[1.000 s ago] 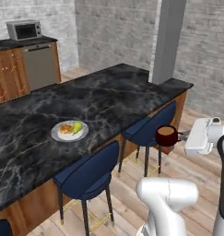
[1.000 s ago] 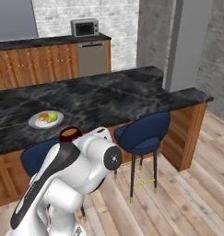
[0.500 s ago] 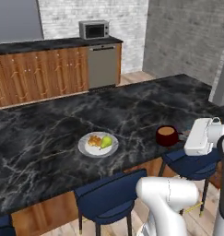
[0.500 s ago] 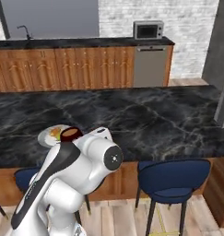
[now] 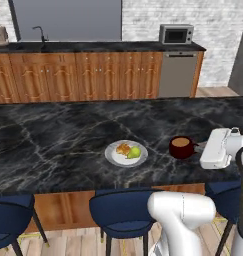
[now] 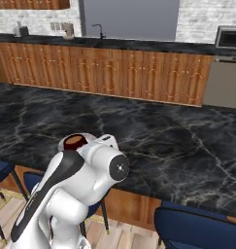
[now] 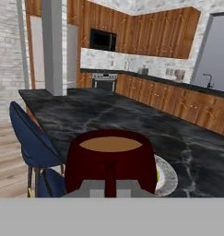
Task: Pick up the brewed coffee from the coffee machine and place it next to the breakfast plate on the dining counter.
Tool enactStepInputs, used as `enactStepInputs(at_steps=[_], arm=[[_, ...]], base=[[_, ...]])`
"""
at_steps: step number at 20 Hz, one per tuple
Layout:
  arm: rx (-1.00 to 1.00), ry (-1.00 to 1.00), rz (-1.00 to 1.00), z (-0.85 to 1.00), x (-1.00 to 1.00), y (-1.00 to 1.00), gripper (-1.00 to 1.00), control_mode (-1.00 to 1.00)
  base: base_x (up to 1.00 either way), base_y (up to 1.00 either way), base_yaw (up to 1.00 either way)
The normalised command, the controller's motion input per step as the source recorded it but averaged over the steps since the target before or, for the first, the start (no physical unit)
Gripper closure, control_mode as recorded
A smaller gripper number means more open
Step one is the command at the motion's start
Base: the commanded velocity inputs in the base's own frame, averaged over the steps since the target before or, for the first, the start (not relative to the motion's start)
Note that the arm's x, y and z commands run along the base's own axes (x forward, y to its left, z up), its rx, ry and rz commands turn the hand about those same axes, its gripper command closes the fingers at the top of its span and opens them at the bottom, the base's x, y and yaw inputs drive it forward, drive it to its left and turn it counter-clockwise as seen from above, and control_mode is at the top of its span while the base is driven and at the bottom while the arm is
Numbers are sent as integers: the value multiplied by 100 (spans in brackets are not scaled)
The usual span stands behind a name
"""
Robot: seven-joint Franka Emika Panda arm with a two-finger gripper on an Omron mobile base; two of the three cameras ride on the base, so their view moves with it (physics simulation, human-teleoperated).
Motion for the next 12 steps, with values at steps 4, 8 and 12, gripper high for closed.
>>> enactStepInputs(at_steps=[4, 8, 12], arm=[[0, 0, 0, 0, 0, 0, 100, 100], [0, -4, 2, -11, 46, -26, 100, -100], [0, -4, 0, -27, 83, -48, 100, -100]], base=[[100, -18, 59], [20, -6, 7], [0, 0, 0]])
